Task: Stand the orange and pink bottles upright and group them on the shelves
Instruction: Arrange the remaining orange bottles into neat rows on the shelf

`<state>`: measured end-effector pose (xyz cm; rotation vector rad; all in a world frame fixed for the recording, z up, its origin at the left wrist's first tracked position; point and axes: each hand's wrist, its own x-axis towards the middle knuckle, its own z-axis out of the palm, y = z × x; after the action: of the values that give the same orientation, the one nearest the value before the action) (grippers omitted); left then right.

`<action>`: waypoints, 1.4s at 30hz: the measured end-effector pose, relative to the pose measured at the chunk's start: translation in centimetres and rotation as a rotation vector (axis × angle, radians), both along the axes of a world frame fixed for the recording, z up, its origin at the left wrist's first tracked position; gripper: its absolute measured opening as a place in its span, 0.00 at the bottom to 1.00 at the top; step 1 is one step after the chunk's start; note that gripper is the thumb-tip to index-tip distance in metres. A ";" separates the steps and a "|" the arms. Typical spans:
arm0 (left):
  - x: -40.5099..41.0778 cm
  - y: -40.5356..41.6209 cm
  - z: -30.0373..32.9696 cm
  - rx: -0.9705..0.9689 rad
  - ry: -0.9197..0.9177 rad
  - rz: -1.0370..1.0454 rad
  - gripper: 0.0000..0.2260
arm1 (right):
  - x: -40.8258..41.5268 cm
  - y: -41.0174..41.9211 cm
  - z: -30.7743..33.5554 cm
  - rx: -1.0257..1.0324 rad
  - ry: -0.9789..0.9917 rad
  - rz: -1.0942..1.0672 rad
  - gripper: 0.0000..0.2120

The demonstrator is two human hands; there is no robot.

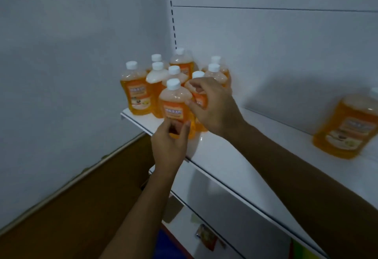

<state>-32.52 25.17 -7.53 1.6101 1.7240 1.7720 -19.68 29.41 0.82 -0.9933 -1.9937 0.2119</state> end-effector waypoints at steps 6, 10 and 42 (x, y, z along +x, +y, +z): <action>-2.6 1.2 -0.9 -0.194 -0.120 0.097 0.27 | -3.5 0.7 -0.6 -0.033 -0.195 -0.095 0.35; -2.4 1.4 -1.1 -0.228 -0.153 -0.169 0.31 | -3.6 0.9 -1.1 0.040 -0.225 -0.118 0.35; 24.6 3.9 0.1 -0.325 0.086 -0.881 0.24 | 25.9 -7.6 0.0 -0.210 -0.034 -0.645 0.22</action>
<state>-7.91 29.05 -7.48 1.8740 0.9750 0.9583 6.18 21.84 0.87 -1.7235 -1.6001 0.0460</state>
